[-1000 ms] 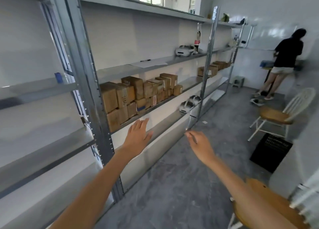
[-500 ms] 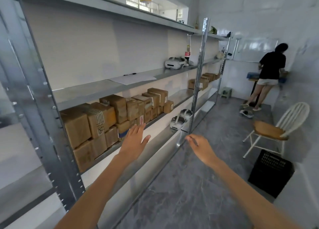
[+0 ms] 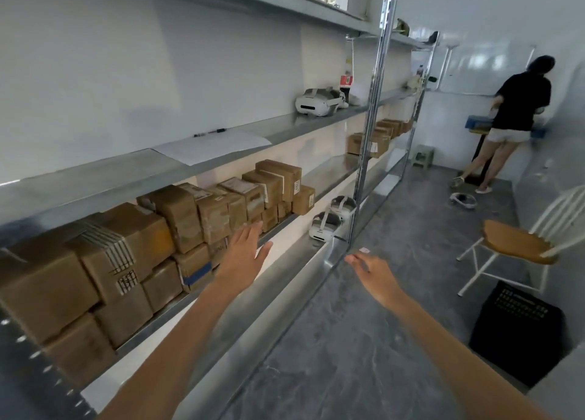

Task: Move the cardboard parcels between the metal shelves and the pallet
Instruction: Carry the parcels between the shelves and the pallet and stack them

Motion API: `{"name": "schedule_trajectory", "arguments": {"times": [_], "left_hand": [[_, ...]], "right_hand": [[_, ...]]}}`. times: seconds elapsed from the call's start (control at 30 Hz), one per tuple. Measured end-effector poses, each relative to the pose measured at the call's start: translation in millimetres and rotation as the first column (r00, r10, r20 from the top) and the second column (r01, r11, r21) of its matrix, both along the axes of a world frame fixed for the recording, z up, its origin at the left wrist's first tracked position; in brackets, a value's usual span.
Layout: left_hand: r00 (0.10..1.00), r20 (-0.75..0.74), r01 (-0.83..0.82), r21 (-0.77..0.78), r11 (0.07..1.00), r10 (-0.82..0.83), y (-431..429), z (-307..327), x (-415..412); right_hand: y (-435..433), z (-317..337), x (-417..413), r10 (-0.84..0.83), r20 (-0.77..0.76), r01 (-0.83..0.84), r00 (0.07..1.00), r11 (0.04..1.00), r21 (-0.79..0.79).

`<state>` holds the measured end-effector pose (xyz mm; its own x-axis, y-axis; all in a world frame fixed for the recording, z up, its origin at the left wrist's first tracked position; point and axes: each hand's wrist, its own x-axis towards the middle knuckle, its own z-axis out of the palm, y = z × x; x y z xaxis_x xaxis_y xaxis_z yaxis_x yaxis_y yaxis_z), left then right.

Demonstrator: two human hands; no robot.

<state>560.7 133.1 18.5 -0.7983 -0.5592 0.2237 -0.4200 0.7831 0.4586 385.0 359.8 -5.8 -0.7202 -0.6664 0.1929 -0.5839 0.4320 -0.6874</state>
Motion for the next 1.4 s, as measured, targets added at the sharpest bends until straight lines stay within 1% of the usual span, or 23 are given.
{"name": "schedule_trajectory", "arguments": {"times": [0.13,0.27,0.37,0.53,0.6,0.7,0.83,0.93,1.0,1.07,1.17,1.3,1.4], "left_hand": [[0.999,-0.025,-0.028,-0.008,1.000,0.028,-22,-2,-54],[0.993,-0.064,-0.104,-0.007,0.995,0.103,-43,-1,-120],[0.986,-0.075,-0.145,0.028,0.989,0.147,-53,-6,-161],[0.974,-0.059,-0.211,0.099,0.973,0.217,-80,-13,-213],[0.969,-0.075,-0.227,0.102,0.968,0.235,-95,-10,-236],[0.962,-0.112,-0.238,0.094,0.967,0.248,-118,-8,-265],[0.949,-0.166,-0.262,0.070,0.963,0.270,-159,-9,-309],[0.934,-0.190,-0.299,0.053,0.953,0.304,-193,-12,-341],[0.920,-0.193,-0.334,0.067,0.940,0.340,-214,-16,-358],[0.910,-0.165,-0.368,0.107,0.924,0.381,-233,-21,-372],[0.911,-0.119,-0.375,0.159,0.913,0.394,-254,-27,-390],[0.916,-0.034,-0.388,0.184,0.903,0.400,-264,-34,-403],[0.904,-0.034,-0.417,0.156,0.895,0.427,-267,-40,-405]], "right_hand": [[-36,3,-70,0.051,-0.006,-0.051,0.999,0.999,0.011],[-79,11,-153,0.128,-0.019,-0.128,0.992,0.992,0.019],[-117,19,-201,0.175,-0.024,-0.175,0.984,0.985,0.005],[-179,20,-246,0.250,-0.028,-0.251,0.968,0.968,-0.009],[-205,26,-263,0.274,-0.046,-0.276,0.960,0.960,-0.036],[-246,32,-286,0.310,-0.071,-0.313,0.948,0.950,-0.025],[-313,39,-320,0.378,-0.167,-0.382,0.911,0.924,0.009],[-365,39,-339,0.410,-0.179,-0.404,0.894,0.912,0.073],[-397,33,-346,0.457,-0.196,-0.420,0.868,0.884,0.204],[-421,27,-352,0.494,-0.197,-0.417,0.847,0.847,0.328],[-449,22,-362,0.529,-0.168,-0.418,0.832,0.796,0.438],[-471,12,-372,0.614,-0.117,-0.506,0.781,0.731,0.457],[-478,7,-384,0.623,-0.035,-0.566,0.782,0.731,0.381]]}}
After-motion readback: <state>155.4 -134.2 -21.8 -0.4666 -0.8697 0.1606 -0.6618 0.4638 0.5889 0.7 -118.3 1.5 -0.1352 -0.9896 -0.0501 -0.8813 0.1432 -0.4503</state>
